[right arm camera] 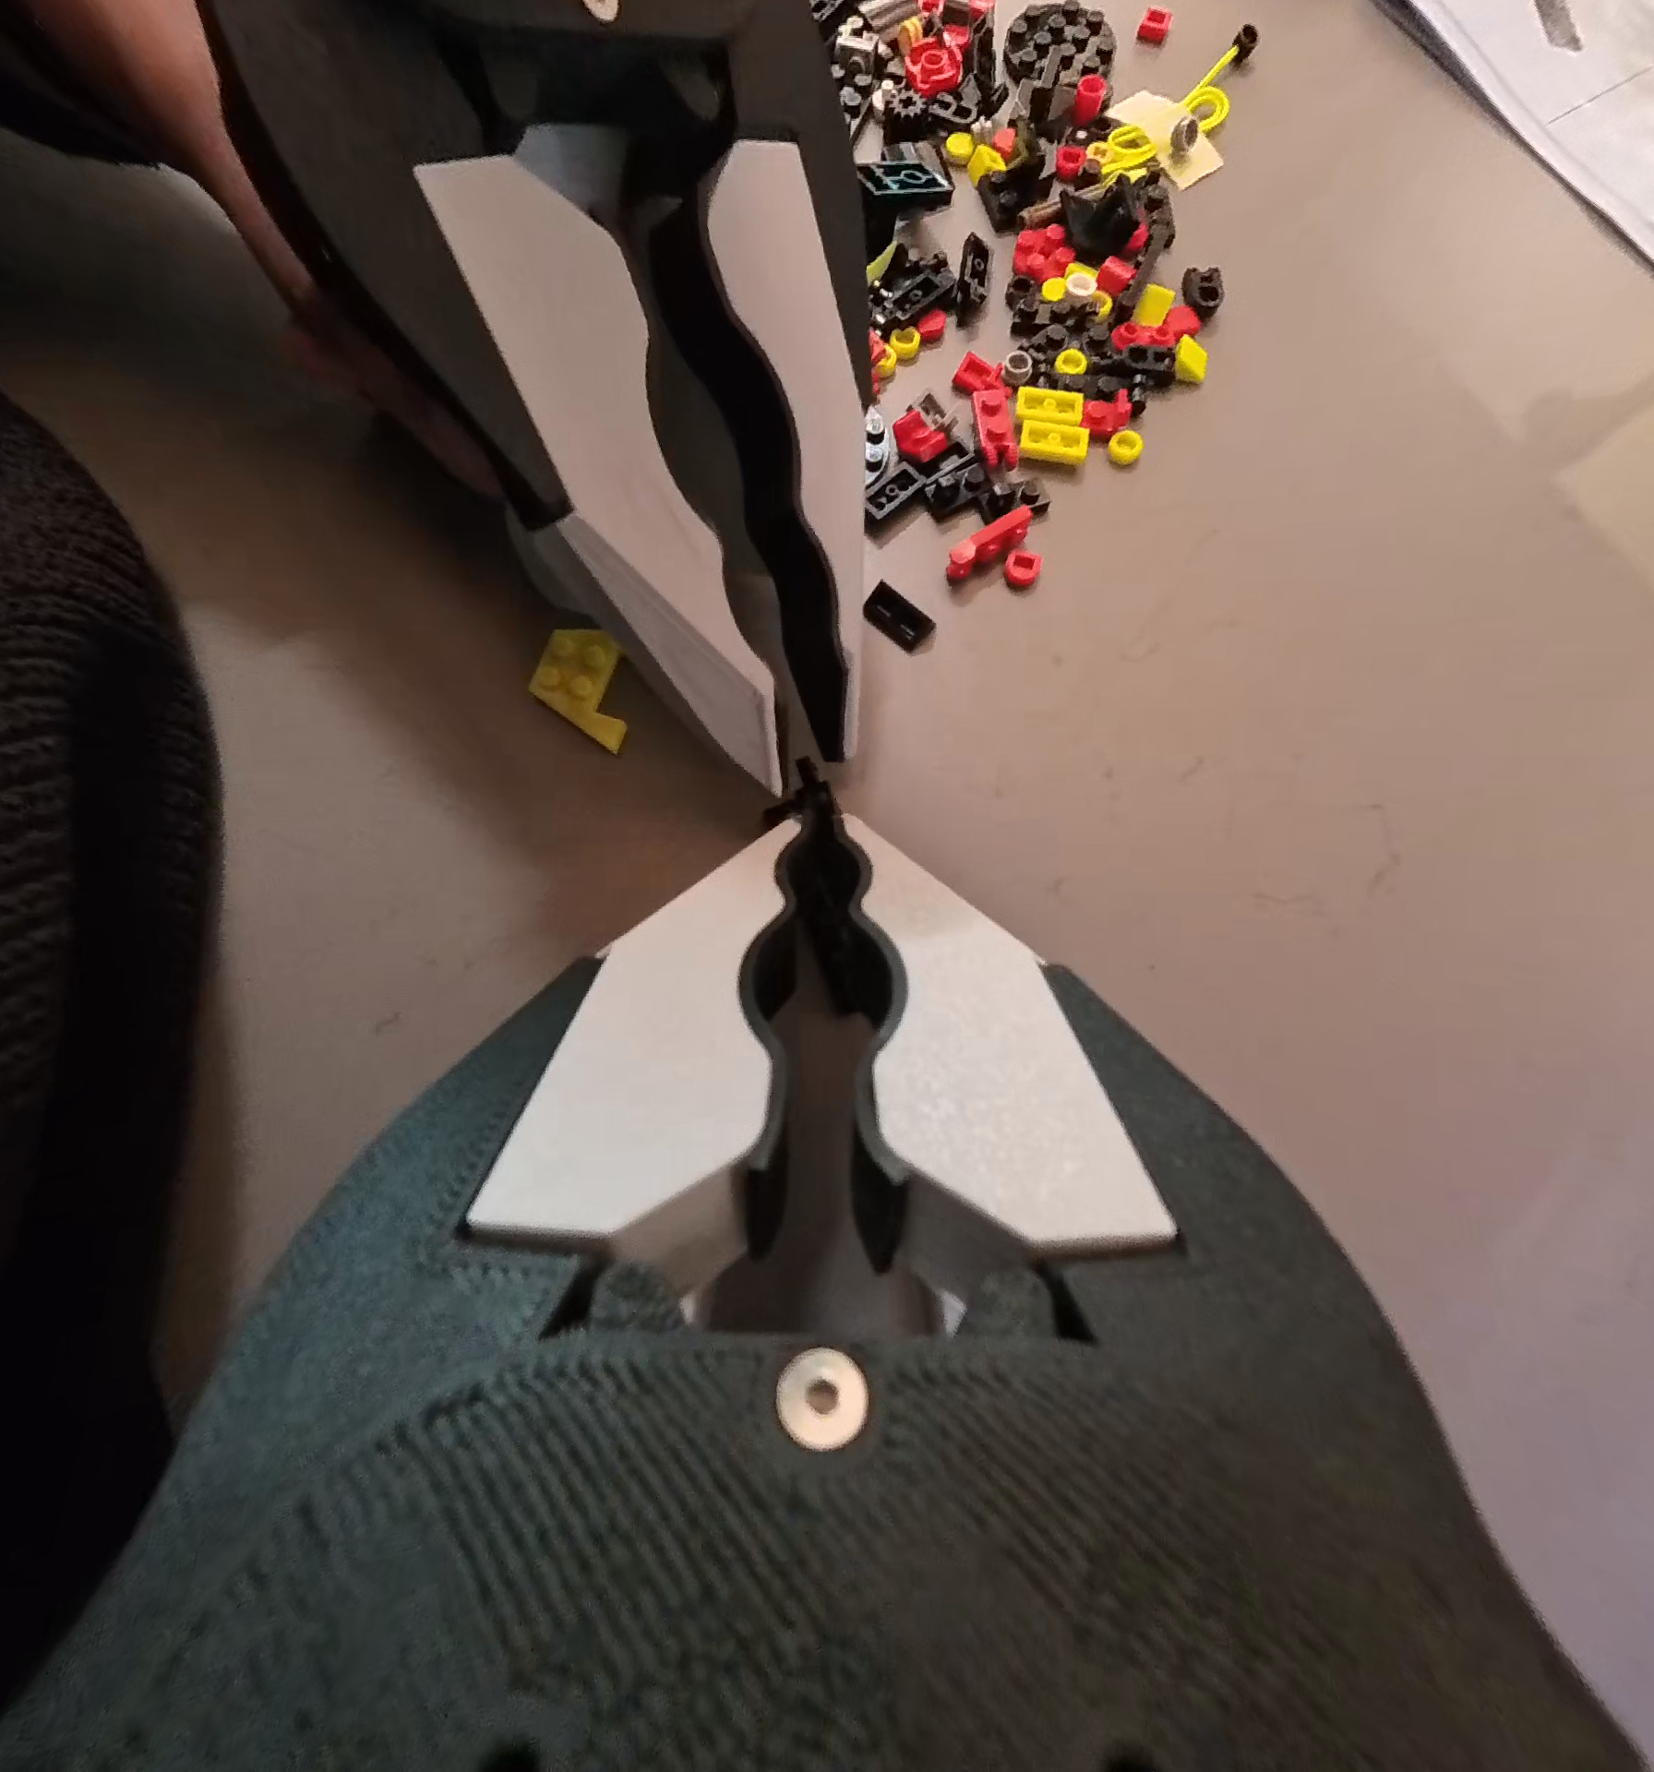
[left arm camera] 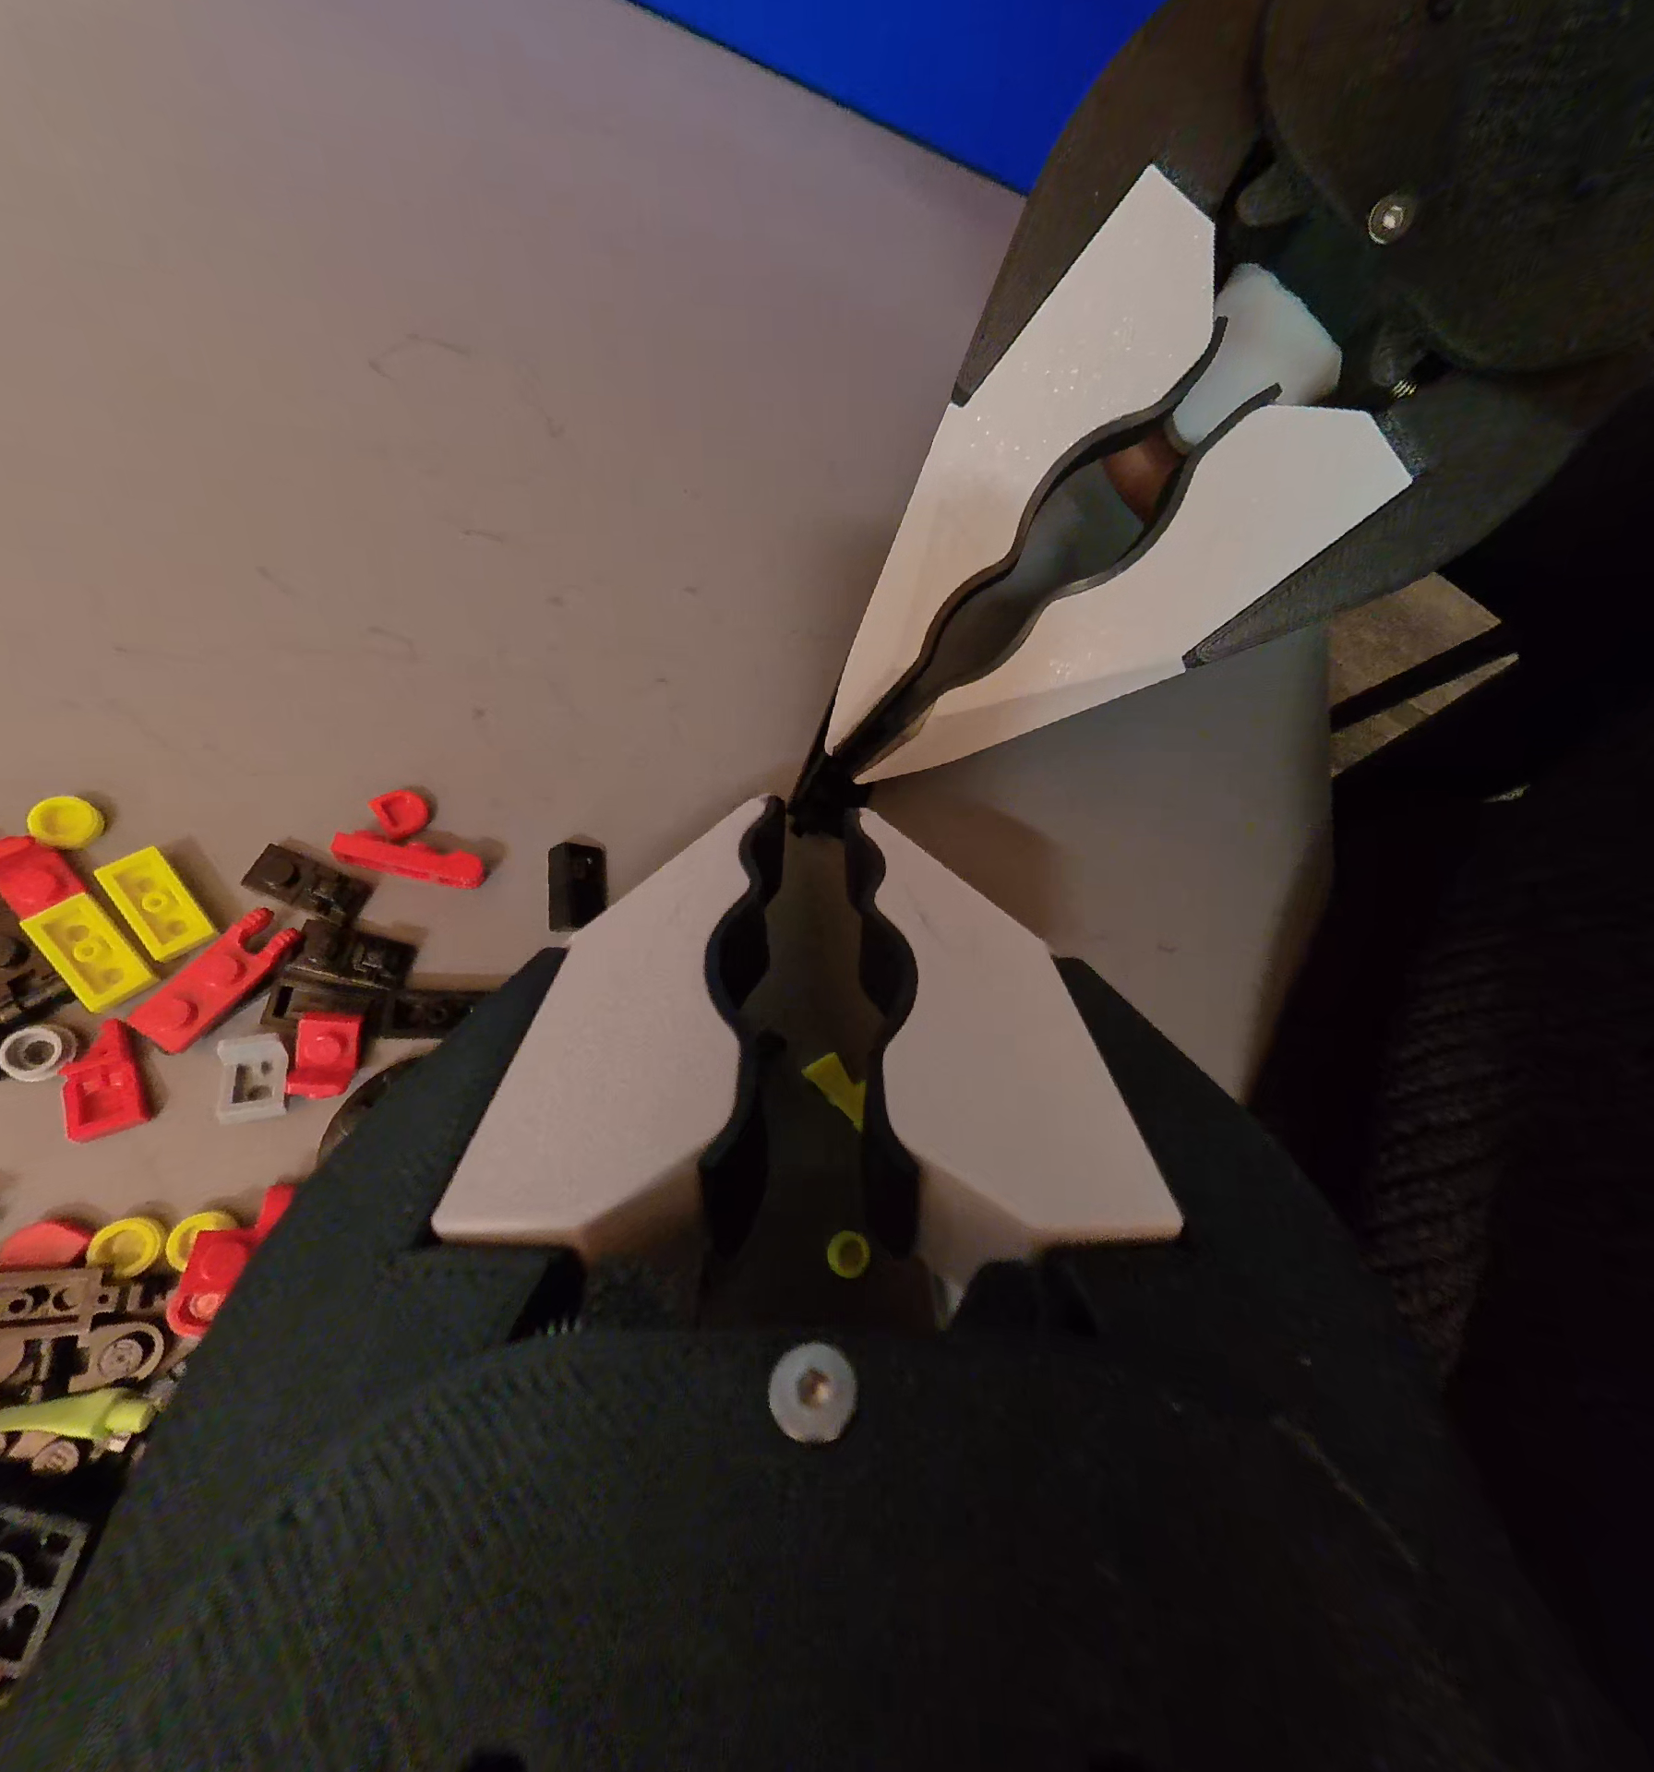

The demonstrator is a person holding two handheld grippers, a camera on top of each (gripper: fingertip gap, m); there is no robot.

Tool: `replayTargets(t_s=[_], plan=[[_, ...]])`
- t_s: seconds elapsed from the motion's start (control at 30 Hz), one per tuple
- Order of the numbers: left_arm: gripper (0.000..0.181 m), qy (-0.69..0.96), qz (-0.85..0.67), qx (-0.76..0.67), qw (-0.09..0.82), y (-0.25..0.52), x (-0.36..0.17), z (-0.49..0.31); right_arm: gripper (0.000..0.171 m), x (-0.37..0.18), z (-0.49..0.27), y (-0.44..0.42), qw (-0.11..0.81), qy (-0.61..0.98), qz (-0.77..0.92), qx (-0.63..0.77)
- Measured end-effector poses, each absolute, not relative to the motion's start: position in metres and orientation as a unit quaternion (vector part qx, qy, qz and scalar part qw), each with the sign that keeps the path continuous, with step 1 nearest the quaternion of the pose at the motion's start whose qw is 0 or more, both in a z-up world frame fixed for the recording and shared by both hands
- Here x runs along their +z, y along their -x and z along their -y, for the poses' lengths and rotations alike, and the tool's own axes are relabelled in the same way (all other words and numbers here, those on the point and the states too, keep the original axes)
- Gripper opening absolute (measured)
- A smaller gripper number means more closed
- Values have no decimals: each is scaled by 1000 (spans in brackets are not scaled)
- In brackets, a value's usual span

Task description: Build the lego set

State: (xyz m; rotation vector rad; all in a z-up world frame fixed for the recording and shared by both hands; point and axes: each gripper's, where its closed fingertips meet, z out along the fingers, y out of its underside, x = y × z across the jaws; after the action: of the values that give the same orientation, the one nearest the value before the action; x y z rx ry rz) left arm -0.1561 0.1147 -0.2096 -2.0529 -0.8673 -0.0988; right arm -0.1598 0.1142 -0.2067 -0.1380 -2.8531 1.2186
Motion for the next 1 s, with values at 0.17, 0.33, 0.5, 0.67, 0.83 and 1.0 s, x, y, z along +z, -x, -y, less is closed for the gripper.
replayTargets(t_s=[0.17,0.33,0.5,0.67,0.83,1.0], plan=[[9,826,350,-41,439,156,-210,-115,1,-207,-114,162,26,43,919,391],[7,828,348,-39,438,156,-210,-115,2,-206,-114,165,31,45,919,391],[4,827,348,-35,441,157,-209,-115,9,-206,-115,168,34,46,918,393],[2,829,348,-31,438,157,-210,-115,21,-210,-120,172,10,66,917,394],[2,830,348,-27,436,158,-210,-115,22,-212,-121,169,-12,70,918,391],[2,825,352,-32,440,158,-209,-114,21,-213,-121,167,-12,67,919,388]])
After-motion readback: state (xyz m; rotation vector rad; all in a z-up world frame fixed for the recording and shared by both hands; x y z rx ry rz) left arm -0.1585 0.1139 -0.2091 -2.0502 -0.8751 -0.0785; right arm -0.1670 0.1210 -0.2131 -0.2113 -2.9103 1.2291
